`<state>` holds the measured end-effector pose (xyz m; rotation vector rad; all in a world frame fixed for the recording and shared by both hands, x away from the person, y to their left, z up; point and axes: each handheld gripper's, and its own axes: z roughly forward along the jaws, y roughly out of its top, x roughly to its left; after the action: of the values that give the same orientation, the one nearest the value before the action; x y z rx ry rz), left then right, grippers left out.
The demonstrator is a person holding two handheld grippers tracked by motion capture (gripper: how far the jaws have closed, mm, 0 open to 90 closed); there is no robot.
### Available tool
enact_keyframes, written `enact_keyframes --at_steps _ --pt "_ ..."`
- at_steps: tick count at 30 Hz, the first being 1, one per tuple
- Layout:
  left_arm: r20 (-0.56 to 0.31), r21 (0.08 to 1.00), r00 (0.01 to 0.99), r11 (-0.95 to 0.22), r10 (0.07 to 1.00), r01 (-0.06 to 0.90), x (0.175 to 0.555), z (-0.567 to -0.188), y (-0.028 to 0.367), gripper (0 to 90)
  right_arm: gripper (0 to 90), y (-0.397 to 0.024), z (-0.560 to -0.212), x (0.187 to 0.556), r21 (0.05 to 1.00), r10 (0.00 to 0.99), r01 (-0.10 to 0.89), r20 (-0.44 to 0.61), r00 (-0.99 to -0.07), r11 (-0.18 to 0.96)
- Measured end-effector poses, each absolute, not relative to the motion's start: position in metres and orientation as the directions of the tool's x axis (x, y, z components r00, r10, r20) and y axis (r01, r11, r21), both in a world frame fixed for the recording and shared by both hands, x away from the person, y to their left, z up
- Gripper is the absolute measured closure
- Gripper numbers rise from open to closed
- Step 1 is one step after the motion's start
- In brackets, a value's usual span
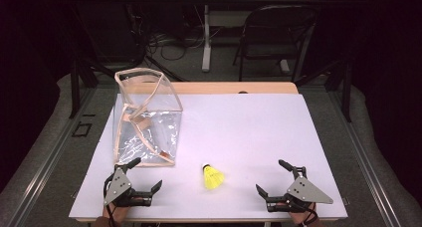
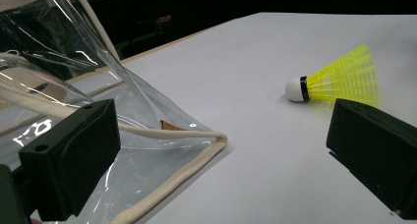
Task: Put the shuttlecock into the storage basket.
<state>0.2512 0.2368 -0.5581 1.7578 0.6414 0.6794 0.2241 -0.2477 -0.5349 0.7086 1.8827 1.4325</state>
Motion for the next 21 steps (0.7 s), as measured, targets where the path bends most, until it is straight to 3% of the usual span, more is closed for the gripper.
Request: enact_keyframes --at_steps 21 --pt "0.122 0.962 0.700 -0.258 0.703 0.091 0.2542 -0.5582 0.2351 0.1 0.0 -0.2421 -0.5360 0.2266 0.954 0.740 0.065 -0.183 -0.647 0.292"
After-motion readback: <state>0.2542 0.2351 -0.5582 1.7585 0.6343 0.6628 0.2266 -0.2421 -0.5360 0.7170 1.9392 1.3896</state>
